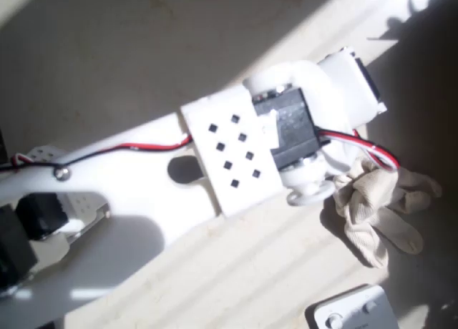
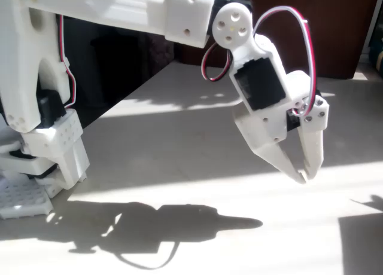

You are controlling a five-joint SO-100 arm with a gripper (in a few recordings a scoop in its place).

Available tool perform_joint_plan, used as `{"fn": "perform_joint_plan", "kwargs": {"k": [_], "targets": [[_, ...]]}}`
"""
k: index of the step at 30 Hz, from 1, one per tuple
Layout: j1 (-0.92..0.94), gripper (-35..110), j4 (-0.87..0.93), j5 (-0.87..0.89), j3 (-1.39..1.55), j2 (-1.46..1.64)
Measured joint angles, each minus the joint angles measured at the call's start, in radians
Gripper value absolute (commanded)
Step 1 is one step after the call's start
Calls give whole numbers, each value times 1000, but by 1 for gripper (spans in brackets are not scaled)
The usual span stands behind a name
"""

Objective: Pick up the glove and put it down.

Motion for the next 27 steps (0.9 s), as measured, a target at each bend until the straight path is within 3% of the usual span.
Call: {"fn": "perform_joint_plan", "kwargs": {"k": [8, 27], "targets": [[0, 0, 14, 0, 31, 255], [64, 0, 124, 0, 511, 902]]}}
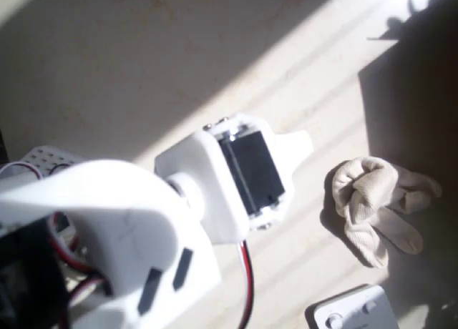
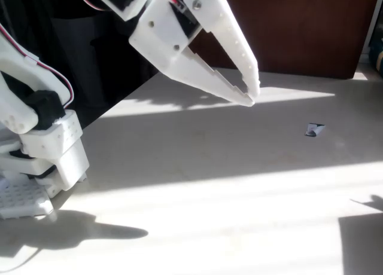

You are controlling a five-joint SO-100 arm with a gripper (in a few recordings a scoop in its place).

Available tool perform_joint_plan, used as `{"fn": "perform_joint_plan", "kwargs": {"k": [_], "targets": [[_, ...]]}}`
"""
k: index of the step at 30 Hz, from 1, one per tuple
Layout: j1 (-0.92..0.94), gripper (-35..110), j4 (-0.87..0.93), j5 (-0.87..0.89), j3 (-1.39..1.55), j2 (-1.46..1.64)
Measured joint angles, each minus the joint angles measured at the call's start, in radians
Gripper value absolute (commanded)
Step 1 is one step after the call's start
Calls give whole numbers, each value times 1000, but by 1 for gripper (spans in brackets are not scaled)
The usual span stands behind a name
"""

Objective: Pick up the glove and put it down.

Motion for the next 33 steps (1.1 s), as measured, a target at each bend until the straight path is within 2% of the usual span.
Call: {"fn": "perform_joint_plan", "kwargs": {"k": [4, 18, 33], "targets": [[2, 0, 52, 0, 94, 107], [3, 0, 61, 0, 451, 480], [3, 0, 60, 0, 773, 687]]}}
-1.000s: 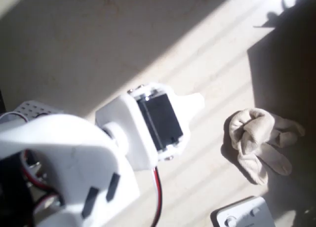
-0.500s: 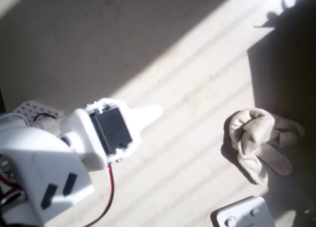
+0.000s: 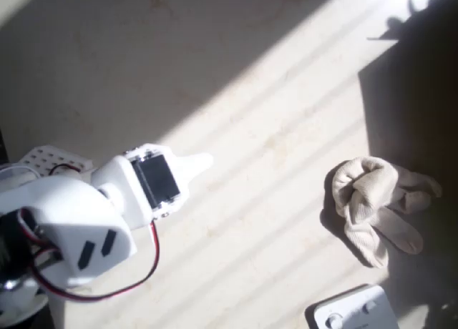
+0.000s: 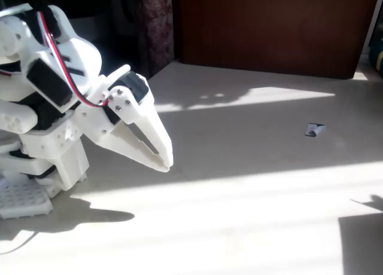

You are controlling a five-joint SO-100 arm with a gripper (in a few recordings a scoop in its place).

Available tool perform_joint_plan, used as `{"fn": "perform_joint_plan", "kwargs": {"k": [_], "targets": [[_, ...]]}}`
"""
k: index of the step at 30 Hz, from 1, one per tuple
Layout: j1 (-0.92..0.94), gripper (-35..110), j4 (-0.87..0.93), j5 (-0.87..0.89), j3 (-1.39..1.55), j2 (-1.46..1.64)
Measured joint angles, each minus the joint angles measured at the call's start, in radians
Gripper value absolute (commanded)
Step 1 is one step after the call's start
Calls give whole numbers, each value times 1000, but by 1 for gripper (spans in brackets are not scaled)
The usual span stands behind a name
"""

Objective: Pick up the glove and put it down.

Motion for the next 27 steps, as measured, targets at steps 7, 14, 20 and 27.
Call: {"fn": "perform_joint_plan", "kwargs": {"k": [7, 14, 20, 27], "targets": [[0, 0, -2, 0, 94, 51], [0, 0, -2, 0, 176, 98], [0, 0, 2, 0, 192, 147], [0, 0, 2, 0, 202, 204]]}}
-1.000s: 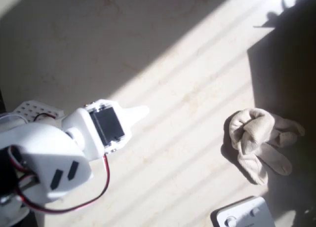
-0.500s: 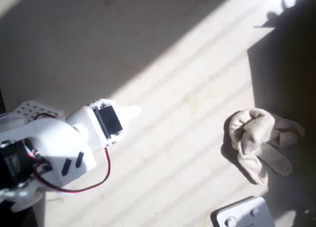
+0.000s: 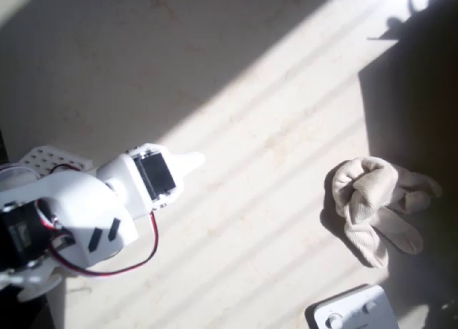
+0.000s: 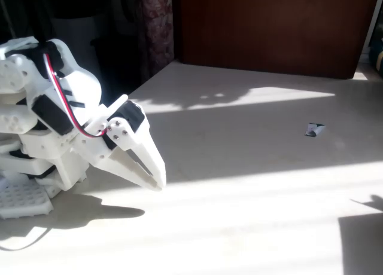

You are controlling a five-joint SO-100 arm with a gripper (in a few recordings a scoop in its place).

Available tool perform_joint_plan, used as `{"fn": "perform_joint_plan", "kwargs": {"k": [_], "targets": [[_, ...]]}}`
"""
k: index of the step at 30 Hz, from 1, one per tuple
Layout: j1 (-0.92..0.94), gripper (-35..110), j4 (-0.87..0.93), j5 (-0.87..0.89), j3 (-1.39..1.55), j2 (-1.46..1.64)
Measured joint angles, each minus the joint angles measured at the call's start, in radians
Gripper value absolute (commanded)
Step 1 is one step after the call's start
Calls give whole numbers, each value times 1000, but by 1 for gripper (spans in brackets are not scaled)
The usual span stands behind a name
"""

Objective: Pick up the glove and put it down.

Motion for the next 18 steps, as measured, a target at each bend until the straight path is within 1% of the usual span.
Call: {"fn": "perform_joint_plan", "kwargs": {"k": [6, 11, 18], "targets": [[0, 0, 14, 0, 9, 21], [0, 0, 98, 0, 11, 35], [0, 0, 115, 0, 9, 57]]}}
